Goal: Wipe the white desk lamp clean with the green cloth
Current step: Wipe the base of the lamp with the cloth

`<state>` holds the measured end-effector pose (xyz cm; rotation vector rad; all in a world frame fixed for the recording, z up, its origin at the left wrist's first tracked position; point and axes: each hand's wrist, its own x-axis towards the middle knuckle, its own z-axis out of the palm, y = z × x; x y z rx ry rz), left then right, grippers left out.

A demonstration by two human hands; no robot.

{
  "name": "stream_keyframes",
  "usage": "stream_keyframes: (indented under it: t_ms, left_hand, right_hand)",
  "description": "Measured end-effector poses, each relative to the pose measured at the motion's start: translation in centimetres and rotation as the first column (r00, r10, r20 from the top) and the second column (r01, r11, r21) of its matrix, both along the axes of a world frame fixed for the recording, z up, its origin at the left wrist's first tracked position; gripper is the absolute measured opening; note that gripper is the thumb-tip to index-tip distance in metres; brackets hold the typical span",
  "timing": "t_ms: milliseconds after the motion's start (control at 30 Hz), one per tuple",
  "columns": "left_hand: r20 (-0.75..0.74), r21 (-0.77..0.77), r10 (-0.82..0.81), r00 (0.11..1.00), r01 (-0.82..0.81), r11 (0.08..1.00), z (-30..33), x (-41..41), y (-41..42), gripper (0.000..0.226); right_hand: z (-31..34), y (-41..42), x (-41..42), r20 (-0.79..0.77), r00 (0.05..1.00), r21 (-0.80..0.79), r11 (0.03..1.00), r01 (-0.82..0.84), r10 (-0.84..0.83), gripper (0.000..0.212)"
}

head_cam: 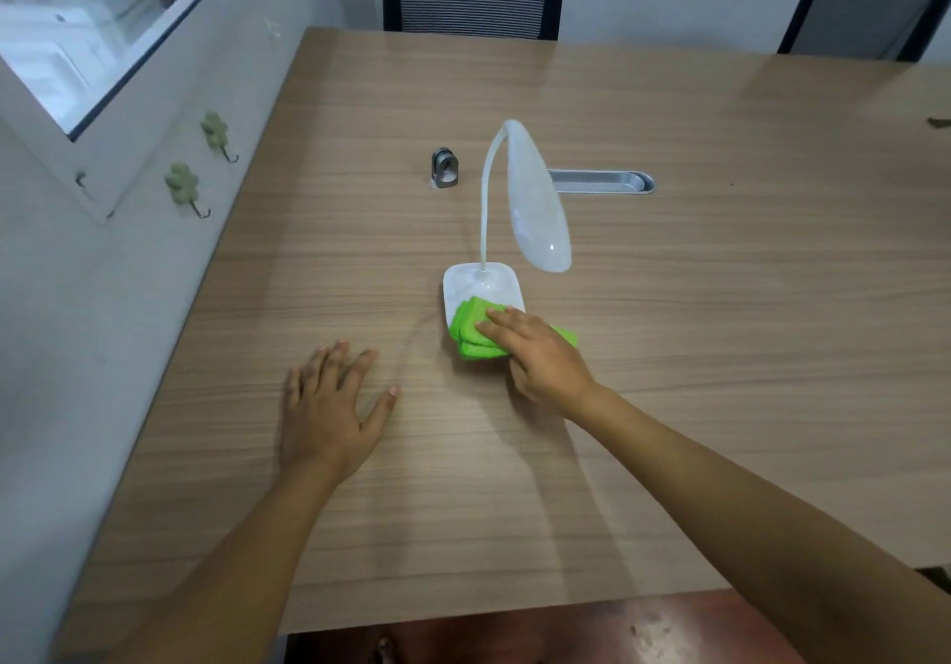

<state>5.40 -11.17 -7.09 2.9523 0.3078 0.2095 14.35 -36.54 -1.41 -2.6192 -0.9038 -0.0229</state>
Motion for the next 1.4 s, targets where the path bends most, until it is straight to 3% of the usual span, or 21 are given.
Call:
stream_keyframes:
  t_ms: [133,300,500,600,667,767,900,1033,1233,1400]
  left_hand:
    - [-0.003,-0.022,0.001,1.000,-0.001,1.000,0.0,-0.1,-0.1,0.067]
    - [-0.005,-0.027,0.001,1.000,-0.001,1.000,0.0,-0.1,-0.1,0.066]
    - [0.001,-0.008,-0.003,1.000,0.003,1.000,-0.1,-0.1,0.0,0.067]
    - [0.002,-0.001,0.000,1.000,0.000,1.000,-0.1,0.0,0.0,0.066]
    - [0.006,-0.003,-0.006,1.000,0.006,1.000,-0.3,0.0,0.0,0.066]
    - [0.008,-0.010,-0.006,1.000,0.006,1.000,-0.3,0.1,0.1,0.066]
    - [0.007,-0.002,-0.001,1.000,0.001,1.000,-0.4,0.0,0.1,0.066]
    - [0.012,-0.019,-0.003,1.000,0.003,1.000,-0.4,0.1,0.1,0.066]
    - [0.015,-0.024,0.000,1.000,0.001,1.000,-0.3,0.0,0.1,0.067]
    - [0.011,-0.019,0.003,1.000,-0.003,1.000,-0.2,0.0,0.0,0.066]
  right_hand:
    - [0.7,-1.9,-2.1,0.099,0.991,0.042,0.995,-0.092,0.087,0.053]
    - [1.2,-2.1,1.9,0.078,0.955,0.232,0.937,0.262,-0.287,0.059]
    - [-0.6,-0.9,3.5,-0.029,0.980,0.078,0.977,0.198,-0.196,0.058]
    - [-0.5,-2.6,3.0,-0.113,0.921,0.075,0.921,0.383,-0.374,0.064]
    - [0.0,-2.7,2.9,-0.053,0.884,0.127,0.875,0.467,-0.464,0.064]
    - [0.4,-0.9,2.9,-0.010,0.906,0.211,0.885,0.416,-0.423,0.060]
    - [-0.4,-0.3,2.5,-0.003,0.957,0.166,0.944,0.285,-0.289,0.060]
    - [0.2,-1.3,3.2,-0.094,0.842,0.176,0.823,0.540,-0.532,0.064]
    - [0.5,-0.2,2.8,-0.091,0.951,0.071,0.951,0.302,-0.295,0.057]
    - [0.2,-2.0,1.9,-0.046,0.865,0.039,0.865,0.501,-0.499,0.058]
